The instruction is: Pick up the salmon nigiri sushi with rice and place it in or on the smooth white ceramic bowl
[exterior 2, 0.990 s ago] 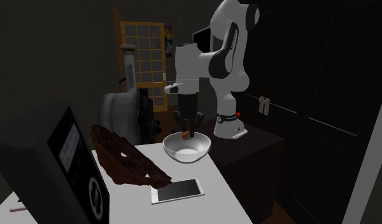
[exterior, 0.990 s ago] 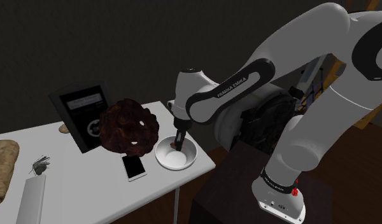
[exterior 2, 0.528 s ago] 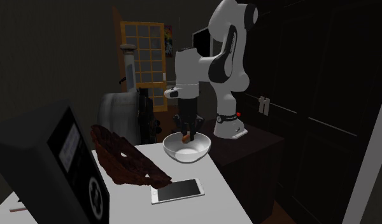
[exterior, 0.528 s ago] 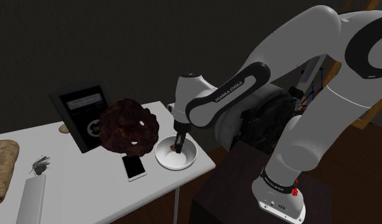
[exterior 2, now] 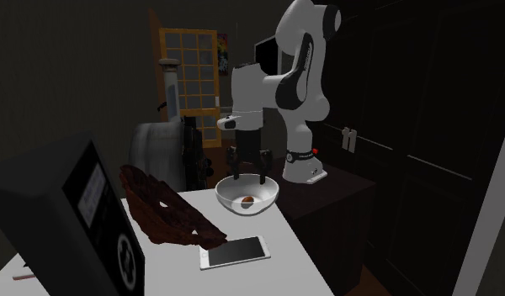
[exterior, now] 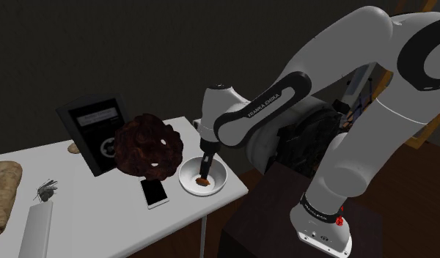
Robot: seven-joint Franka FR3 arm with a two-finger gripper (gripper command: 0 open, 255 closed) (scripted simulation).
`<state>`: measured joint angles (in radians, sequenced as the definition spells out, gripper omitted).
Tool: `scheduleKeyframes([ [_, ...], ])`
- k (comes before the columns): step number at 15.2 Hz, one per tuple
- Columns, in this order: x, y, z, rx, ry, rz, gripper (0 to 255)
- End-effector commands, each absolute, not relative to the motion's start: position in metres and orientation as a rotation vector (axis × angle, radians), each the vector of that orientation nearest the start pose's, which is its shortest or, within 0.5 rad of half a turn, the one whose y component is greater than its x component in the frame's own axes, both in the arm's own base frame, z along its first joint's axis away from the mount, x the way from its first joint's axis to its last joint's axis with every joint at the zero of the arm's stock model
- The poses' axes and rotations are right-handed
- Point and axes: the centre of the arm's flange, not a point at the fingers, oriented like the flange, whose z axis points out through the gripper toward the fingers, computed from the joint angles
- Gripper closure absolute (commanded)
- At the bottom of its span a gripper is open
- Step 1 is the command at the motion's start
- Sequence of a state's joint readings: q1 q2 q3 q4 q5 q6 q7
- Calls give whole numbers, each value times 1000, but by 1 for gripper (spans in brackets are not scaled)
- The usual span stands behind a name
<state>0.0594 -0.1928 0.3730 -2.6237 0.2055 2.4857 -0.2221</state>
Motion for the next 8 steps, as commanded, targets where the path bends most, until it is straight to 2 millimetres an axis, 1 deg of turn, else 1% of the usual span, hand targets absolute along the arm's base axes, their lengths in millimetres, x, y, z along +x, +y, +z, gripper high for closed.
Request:
scheduleKeyframes([
  [1, 389, 174, 327, -2986, -746, -63, 0],
  [4, 388, 171, 364, -2986, -746, -63, 0],
  [8, 388, 171, 364, -2986, -746, -63, 0],
])
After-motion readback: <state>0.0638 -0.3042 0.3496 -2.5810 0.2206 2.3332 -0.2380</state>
